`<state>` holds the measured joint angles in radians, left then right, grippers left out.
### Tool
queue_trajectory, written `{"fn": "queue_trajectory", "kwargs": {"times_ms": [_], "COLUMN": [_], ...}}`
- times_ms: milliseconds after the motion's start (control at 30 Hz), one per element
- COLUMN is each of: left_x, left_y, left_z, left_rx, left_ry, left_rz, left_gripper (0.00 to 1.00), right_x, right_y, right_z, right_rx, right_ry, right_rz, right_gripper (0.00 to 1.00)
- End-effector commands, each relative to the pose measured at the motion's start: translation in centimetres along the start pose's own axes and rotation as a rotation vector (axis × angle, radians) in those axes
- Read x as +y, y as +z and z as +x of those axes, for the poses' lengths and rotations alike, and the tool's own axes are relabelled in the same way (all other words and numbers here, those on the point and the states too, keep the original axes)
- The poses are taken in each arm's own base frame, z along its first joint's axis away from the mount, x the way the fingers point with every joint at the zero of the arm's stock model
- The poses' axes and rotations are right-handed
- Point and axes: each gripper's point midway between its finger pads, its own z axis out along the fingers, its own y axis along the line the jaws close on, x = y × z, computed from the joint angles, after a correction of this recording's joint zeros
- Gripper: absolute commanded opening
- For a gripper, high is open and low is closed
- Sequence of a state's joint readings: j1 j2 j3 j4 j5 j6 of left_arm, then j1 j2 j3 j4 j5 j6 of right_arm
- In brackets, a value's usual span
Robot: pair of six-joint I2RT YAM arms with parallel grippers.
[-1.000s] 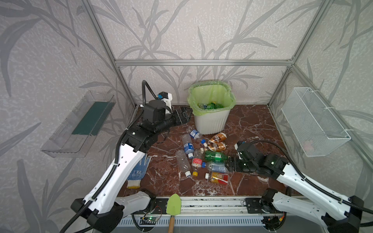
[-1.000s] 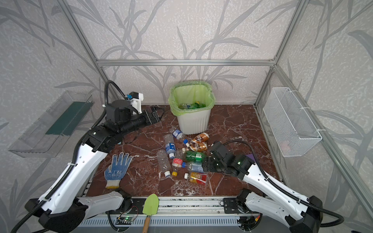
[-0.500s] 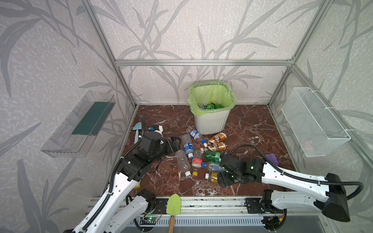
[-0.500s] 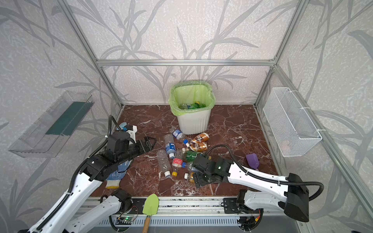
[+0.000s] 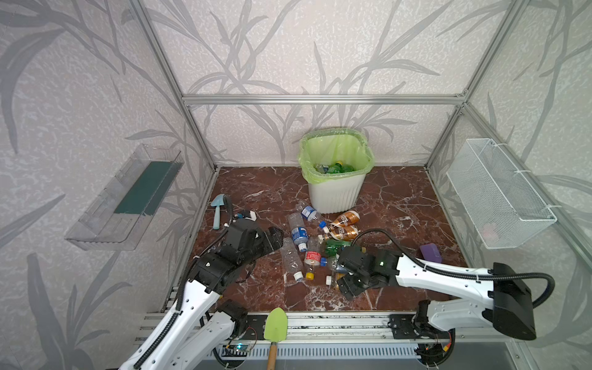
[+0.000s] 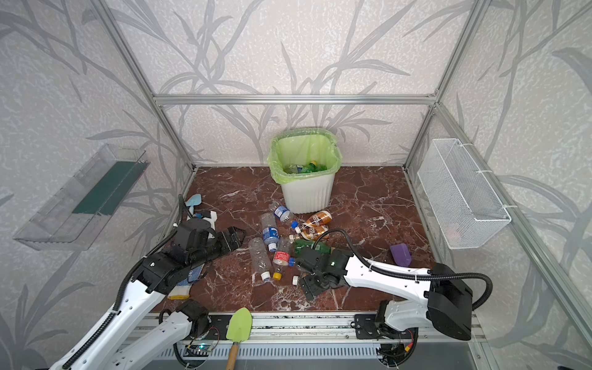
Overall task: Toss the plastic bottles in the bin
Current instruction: 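Draw the open left gripper back from the bin toward the bottles, then grasp the red-and-gold drink bottle with the right gripper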
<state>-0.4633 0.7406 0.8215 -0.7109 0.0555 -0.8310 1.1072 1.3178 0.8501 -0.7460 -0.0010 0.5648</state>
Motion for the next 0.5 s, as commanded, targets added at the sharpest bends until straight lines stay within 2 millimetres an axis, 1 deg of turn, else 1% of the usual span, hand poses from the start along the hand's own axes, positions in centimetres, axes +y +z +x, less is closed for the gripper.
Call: {"fn": "queue_trajectory", "kwargs": {"times_ms": [0, 333, 467], "left_x": [0.73, 0.56, 0.57], "left_y": [0.25, 0.59, 0.66], "left_z": [0.19, 0.12, 0.17], "left_rx": [-0.001, 0.004, 0.004], "left_ry": [-0.013, -0.013, -0.018], "left_rz": [-0.026, -0.026, -0.024], "left_gripper": [0.90, 0.90, 0.90], "right_x": [0.87, 0.51, 0.46], "right_y": [-0.27, -0.36, -1.07], "right_z": [-1.01, -1.42, -1.73], "right_rx": [-0.020, -0.013, -0.027], "right_ry": [-0.043, -0.074, -0.082], "right_rz": [-0.016, 0.022, 0.029], "right_gripper": [0.90, 0.92, 0.93]}}
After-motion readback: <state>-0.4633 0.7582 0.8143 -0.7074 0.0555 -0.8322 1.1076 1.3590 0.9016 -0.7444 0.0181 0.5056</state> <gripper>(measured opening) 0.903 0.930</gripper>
